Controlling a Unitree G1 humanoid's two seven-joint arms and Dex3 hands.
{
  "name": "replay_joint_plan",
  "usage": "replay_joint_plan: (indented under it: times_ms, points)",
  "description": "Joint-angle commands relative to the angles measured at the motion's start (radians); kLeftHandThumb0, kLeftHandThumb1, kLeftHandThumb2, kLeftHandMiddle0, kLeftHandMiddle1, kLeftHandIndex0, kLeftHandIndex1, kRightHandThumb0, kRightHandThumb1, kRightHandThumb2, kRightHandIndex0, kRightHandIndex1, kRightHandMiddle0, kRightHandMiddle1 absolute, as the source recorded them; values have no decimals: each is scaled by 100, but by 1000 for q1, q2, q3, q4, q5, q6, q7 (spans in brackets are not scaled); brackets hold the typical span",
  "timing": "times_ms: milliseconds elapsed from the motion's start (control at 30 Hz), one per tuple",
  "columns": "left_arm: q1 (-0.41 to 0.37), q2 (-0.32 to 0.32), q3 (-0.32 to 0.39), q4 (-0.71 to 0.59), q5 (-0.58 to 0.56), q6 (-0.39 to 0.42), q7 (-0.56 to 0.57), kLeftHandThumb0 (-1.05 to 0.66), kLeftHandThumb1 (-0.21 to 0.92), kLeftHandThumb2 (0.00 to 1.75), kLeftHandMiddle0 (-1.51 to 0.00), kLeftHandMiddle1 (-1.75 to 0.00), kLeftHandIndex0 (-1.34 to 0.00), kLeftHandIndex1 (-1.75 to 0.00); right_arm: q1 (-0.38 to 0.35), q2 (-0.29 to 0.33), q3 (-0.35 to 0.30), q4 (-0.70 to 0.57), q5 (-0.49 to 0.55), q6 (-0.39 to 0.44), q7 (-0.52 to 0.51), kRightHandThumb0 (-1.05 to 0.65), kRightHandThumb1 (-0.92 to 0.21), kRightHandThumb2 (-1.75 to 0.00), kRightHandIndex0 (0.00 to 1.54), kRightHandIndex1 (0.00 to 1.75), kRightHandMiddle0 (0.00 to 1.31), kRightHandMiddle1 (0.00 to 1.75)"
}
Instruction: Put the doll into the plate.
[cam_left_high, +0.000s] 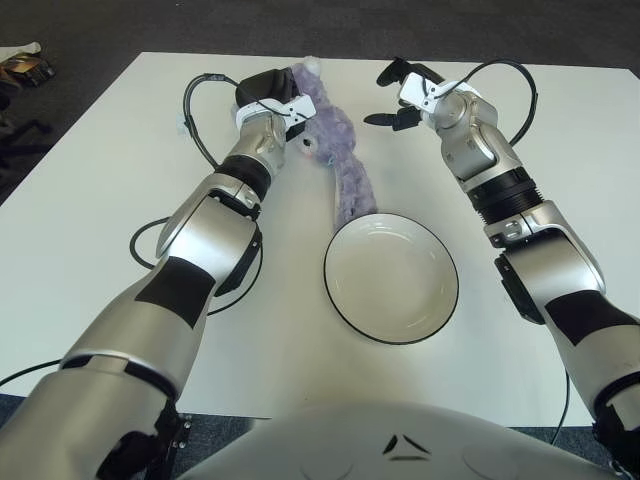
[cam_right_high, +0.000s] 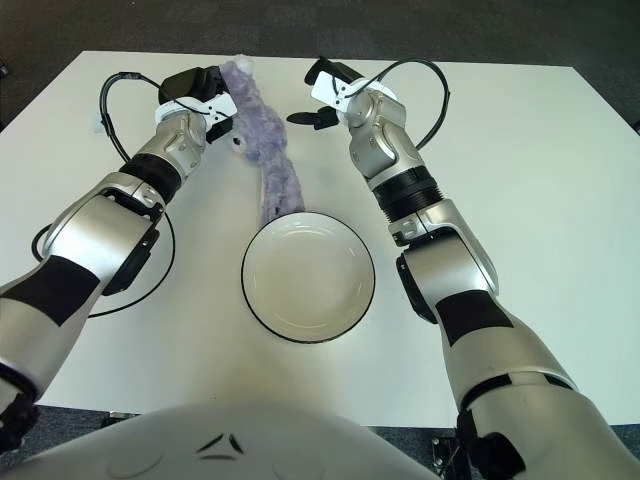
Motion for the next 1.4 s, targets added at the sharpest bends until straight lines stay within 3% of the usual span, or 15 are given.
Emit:
replay_joint_plan:
  times_ms: [0, 533, 600, 800, 1367]
  points:
    - [-22, -13, 20, 1, -21, 13, 1, -1, 14, 133, -68, -175, -91, -114, -30, -5, 3, 10, -16, 9, 8, -79, -83, -33, 12, 64, 0, 55]
    - [-50, -42, 24, 55, -20, 70, 0, -1, 22, 123, -59, -175, -89, -113, -7, -17, 4, 12, -16, -22, 0, -78, -83, -32, 15, 66, 0, 52]
    - [-49, -44, 27, 57, -24, 72, -2, 0, 16, 139, -55, -175, -86, -138, -7, -21, 14, 18, -27, -31, -5, -82, -84, -31, 16, 67, 0, 48]
    - [-51, -63, 66, 55, -59, 79, 0, 0, 12, 152, -56, -173, -75, -168, -16, -26, 32, 50, -46, -54, -4, -87, -87, -26, 15, 74, 0, 41]
    - [-50, -80, 105, 63, -95, 69, 19, 0, 10, 154, -70, -168, -63, -175, -37, -23, 66, 93, -89, -57, 16, -94, -91, -19, 12, 84, 0, 38]
